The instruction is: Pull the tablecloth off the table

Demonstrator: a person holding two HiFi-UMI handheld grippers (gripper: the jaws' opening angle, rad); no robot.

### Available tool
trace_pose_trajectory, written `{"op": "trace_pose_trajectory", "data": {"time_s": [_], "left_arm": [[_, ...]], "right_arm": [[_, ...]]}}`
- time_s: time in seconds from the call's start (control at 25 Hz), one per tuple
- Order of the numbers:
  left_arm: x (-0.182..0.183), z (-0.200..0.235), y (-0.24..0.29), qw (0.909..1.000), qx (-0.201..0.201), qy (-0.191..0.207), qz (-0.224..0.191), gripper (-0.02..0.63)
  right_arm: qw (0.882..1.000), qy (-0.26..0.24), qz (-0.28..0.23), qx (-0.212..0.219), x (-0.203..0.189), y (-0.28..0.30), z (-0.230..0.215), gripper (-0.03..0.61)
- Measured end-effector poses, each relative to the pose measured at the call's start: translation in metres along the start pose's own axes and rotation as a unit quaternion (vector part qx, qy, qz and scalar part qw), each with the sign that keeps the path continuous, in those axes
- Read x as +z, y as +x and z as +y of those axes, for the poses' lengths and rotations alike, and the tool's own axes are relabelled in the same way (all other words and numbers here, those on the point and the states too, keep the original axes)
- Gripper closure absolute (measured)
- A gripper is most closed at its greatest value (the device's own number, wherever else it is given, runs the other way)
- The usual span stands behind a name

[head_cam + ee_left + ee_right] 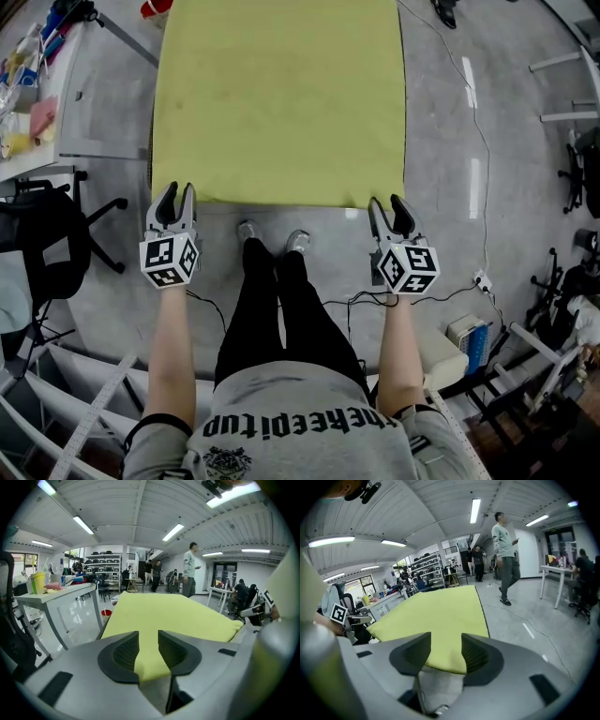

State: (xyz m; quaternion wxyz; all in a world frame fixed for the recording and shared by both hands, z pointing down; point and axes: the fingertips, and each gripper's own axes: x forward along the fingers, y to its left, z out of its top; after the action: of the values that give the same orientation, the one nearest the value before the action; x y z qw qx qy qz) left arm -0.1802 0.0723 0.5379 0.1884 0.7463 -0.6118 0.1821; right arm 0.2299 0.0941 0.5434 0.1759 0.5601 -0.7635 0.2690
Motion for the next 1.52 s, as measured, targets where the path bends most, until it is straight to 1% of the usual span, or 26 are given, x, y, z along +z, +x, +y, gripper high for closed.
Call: {"op": "trace_pose_trajectory", "data": {"time_s": [0.36, 0.52, 0.6, 0.84, 1.08, 1.24, 1.36, 1.44, 1.52], "left_arm": [[-0.023, 0.019, 0.007, 0.9992, 0.013, -0.014, 0.035, 0.451], [-0.03, 0.029, 0.013, 0.9985, 0.019, -0.017, 0.049, 0.445], [-0.033, 0.031, 0.016, 0.9981, 0.021, -0.017, 0.055, 0.435], [-0.045, 0.041, 0.021, 0.9963, 0.034, -0.025, 0.075, 0.41], [-0.062, 0.045, 0.027, 0.9932, 0.041, -0.028, 0.105, 0.4], [-0.064, 0.046, 0.032, 0.9922, 0.047, -0.039, 0.109, 0.397], [-0.063, 0.048, 0.034, 0.9913, 0.057, -0.056, 0.105, 0.397], [-0.063, 0.05, 0.034, 0.9903, 0.063, -0.067, 0.104, 0.4], [-0.063, 0.051, 0.034, 0.9893, 0.069, -0.074, 0.105, 0.434]], "right_arm": [[0.998, 0.011, 0.043, -0.037, -0.022, 0.007, -0.021, 0.347], [0.997, 0.015, 0.062, -0.048, -0.029, 0.015, -0.026, 0.33], [0.996, 0.019, 0.068, -0.052, -0.032, 0.017, -0.029, 0.318], [0.993, 0.029, 0.081, -0.075, -0.04, 0.022, -0.039, 0.31], [0.992, 0.032, 0.098, -0.08, -0.048, 0.027, -0.042, 0.31], [0.99, 0.025, 0.113, -0.078, -0.05, 0.035, -0.037, 0.312], [0.989, 0.016, 0.124, -0.076, -0.052, 0.04, -0.031, 0.349], [0.989, 0.023, 0.124, -0.081, -0.052, 0.042, -0.03, 0.403], [0.988, 0.024, 0.124, -0.085, -0.052, 0.043, -0.029, 0.455]]}}
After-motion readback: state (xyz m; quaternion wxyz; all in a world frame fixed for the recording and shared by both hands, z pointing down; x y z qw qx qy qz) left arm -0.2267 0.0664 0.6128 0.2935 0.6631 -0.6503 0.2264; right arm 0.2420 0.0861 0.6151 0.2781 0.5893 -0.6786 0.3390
